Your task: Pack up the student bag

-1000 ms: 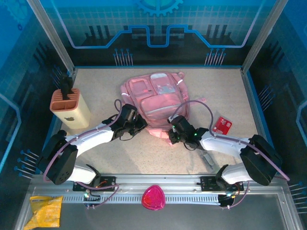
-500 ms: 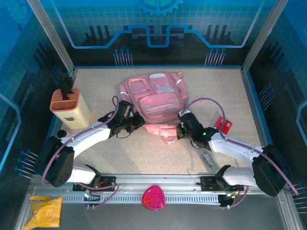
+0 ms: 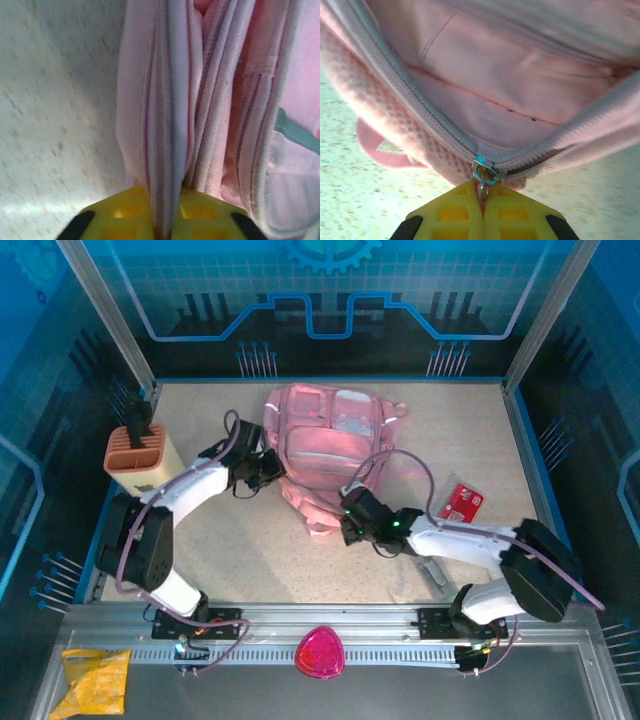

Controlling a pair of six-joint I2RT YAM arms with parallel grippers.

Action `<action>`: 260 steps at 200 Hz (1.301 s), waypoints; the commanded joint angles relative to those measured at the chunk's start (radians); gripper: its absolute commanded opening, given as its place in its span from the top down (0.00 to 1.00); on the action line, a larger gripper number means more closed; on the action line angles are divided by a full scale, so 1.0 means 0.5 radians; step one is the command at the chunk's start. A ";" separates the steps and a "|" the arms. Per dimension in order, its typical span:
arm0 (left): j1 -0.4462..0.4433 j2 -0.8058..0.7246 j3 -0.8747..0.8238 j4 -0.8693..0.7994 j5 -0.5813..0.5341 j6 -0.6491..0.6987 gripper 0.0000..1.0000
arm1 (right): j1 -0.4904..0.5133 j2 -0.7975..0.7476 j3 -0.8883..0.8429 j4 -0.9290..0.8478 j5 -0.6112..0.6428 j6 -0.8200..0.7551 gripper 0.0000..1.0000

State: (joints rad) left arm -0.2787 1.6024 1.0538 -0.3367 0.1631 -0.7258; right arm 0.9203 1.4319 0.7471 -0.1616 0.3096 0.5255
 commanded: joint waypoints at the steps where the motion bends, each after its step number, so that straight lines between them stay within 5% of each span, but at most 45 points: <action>1: 0.075 0.074 0.230 0.042 -0.043 0.149 0.76 | 0.086 0.176 0.166 0.098 -0.162 0.112 1.00; 29: 0.112 -0.052 0.078 0.118 0.091 0.120 0.50 | 0.101 0.252 0.210 0.141 -0.159 0.139 1.00; 77: -0.035 -0.422 -0.486 0.465 0.195 -0.468 0.39 | 0.101 0.207 0.143 0.090 -0.099 0.178 1.00; 102: -0.251 -0.480 -0.698 0.851 0.196 -0.879 0.38 | 0.108 0.219 0.138 0.108 -0.101 0.188 1.00; 142: -0.535 -0.377 -0.676 0.860 -0.047 -1.098 0.44 | 0.109 0.236 0.111 0.175 -0.106 0.195 1.00; 181: -0.614 -0.207 -0.708 0.953 -0.072 -1.264 0.52 | 0.111 0.258 0.101 0.220 -0.113 0.184 1.00; 219: -0.677 -0.193 -0.710 0.714 -0.230 -1.311 0.55 | 0.114 0.290 0.105 0.280 -0.128 0.187 1.00; 260: -0.677 -0.221 -0.733 0.547 -0.351 -1.340 0.46 | 0.114 0.312 0.111 0.301 -0.143 0.173 1.00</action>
State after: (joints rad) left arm -0.6094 1.4914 0.7090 0.0765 0.0555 -1.3766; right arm 0.9569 1.5734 0.8116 -0.0376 0.2550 0.6067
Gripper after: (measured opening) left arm 0.515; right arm 0.060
